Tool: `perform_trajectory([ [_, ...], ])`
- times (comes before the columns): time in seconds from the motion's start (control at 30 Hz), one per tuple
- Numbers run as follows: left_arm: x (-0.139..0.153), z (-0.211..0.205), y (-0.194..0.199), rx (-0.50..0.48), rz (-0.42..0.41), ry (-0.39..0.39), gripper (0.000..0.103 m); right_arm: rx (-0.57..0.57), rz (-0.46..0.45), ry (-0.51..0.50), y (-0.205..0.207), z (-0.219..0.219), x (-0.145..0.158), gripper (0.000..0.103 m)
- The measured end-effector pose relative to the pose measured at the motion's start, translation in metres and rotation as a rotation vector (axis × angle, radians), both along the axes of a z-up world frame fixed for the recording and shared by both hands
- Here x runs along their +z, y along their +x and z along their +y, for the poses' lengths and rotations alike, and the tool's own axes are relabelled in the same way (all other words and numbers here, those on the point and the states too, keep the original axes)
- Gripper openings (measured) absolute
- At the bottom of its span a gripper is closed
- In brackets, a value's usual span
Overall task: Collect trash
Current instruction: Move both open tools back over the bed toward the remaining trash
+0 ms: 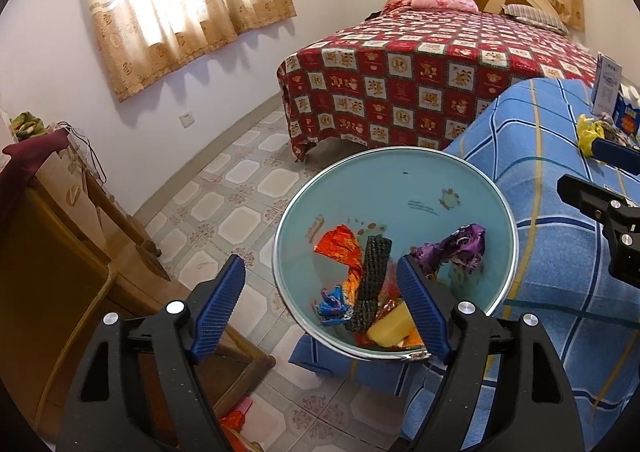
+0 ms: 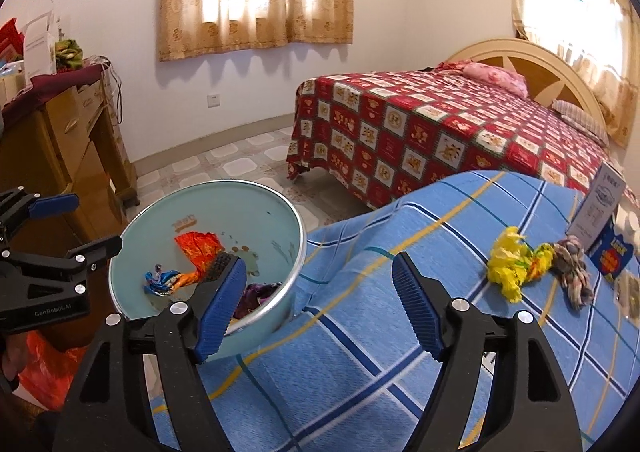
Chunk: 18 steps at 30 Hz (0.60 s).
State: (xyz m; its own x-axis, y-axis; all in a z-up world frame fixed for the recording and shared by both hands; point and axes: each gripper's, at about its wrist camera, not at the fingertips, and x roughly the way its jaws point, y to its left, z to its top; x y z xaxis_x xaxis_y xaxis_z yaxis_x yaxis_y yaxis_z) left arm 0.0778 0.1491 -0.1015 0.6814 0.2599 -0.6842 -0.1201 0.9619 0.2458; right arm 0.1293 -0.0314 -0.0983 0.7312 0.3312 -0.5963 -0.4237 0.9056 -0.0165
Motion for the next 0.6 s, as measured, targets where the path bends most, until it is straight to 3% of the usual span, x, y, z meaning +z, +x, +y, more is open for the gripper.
perform_trajectory([
  [0.27, -0.004, -0.032, 0.009, -0.050, 0.016, 0.010, 0.079, -0.070, -0.003, 0.012, -0.006, -0.041, 0.000, 0.076],
  [0.6, 0.001, -0.115, 0.039, -0.160, 0.009, -0.003, 0.080, -0.248, 0.012, 0.028, -0.007, -0.130, -0.002, 0.077],
])
